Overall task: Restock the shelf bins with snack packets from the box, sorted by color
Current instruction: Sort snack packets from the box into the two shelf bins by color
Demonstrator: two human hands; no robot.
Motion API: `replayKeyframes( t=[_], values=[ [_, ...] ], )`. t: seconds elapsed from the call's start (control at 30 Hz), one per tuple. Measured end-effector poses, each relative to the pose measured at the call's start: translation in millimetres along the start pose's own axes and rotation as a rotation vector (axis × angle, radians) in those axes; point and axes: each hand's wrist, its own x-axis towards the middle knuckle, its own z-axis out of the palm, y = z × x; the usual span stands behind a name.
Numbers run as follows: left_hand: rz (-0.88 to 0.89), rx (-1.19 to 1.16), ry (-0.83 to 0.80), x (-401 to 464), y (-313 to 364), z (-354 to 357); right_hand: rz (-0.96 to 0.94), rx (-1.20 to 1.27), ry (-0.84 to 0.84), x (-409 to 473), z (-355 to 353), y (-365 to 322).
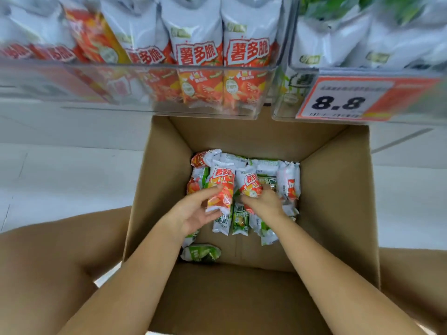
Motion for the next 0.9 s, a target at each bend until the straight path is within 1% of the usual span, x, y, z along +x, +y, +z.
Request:
replayKeyframes(
  t=[0.07,0.17,0.3,0.37,0.43,0.5,0.57,0.67,0.77,0.83,0.9],
  values=[
    [0.064,-0.066,-0.059,-17,5,14,-0.042,0.172,0.008,-22,0,-11],
    [0.154,-0.096,-0.133,-44,13,32,-0.144,0.283,0.029,-50,-13,-28],
    [0.245,-0.086,-0.259,-93,21,51,-0.278,0.464,-0.061,-95,-46,-61],
    [0.297,-0.123,-0.324,-117,25,54,-0.280,0.565,-0.106,-112,-58,-71],
    [0.354,-0.144,-0.381,-138,30,55,-0.255,0.602,-0.122,-130,-66,-82],
    [0.428,-0.097,-0.411,-162,36,59,-0.261,0.582,-0.140,-148,-72,-96],
    [0.520,-0.025,-0.418,-181,43,62,-0.317,0.546,-0.145,-168,-79,-114],
    [0.653,0.059,-0.423,-209,62,67,-0.455,0.509,-0.167,-193,-97,-148],
    [0.779,0.123,-0.399,-229,93,68,-0.637,0.324,-0.192,-221,-127,-198],
    [0.889,0.195,-0.317,-239,116,71,-0.774,0.110,-0.104,-231,-144,-230],
    [1.000,0.243,-0.205,-241,139,75,-0.881,-0.038,0.058,-237,-156,-258]
  ],
)
